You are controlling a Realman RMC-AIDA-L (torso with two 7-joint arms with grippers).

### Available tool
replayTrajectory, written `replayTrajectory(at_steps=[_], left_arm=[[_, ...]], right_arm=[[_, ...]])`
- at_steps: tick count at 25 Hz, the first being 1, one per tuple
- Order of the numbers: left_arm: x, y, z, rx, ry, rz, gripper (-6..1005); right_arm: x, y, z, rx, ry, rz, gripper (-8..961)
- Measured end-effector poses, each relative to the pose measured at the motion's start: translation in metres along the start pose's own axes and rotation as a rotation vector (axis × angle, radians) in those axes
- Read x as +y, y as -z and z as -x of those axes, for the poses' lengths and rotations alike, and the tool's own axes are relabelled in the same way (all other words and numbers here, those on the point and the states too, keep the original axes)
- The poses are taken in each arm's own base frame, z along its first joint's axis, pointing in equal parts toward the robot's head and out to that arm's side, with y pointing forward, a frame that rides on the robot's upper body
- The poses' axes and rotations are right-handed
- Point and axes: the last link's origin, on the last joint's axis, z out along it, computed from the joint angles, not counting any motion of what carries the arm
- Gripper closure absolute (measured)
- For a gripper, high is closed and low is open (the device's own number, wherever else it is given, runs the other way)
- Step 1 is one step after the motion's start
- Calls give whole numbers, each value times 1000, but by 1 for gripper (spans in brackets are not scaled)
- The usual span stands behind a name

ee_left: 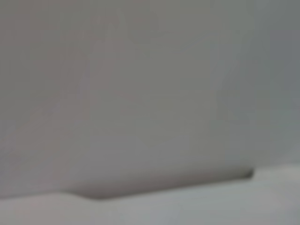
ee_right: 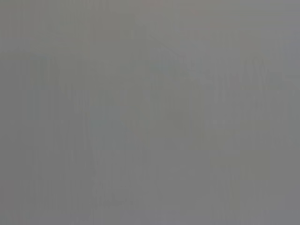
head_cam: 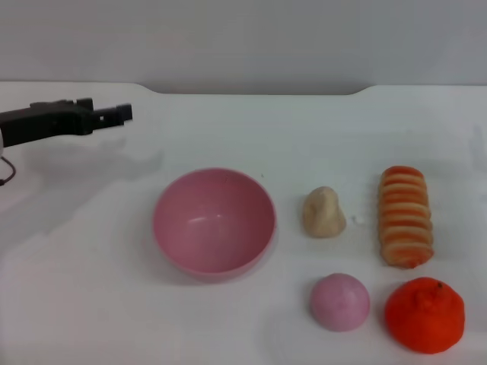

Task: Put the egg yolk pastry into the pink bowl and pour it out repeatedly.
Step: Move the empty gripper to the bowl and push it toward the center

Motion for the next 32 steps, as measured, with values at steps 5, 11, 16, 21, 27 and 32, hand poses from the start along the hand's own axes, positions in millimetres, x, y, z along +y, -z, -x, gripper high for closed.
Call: replayTrajectory(at_steps=[5,11,16,21,27,32], left_arm=[[25,23,-16,-145,-53,27,171],[61,42,-21,-233,-110,68,170],[72,37,-14,-330,-92,44,170],[74,17,-5,-417,-86,20,171],[72,-9,2,-461,-34,41,171],[71,-24,7,-477,-28,46,170]], right_arm=[[-1,-2,0,4,2,-3,388],[-1,-3,0,7,2,-6,389],[-3,-4,-2,23,2,-17,389],[-5,-4,-2,26,3,-21,389],[-6,-5,-1,23,7,-22,389],[-8,-5,0,19,13,-25,389]])
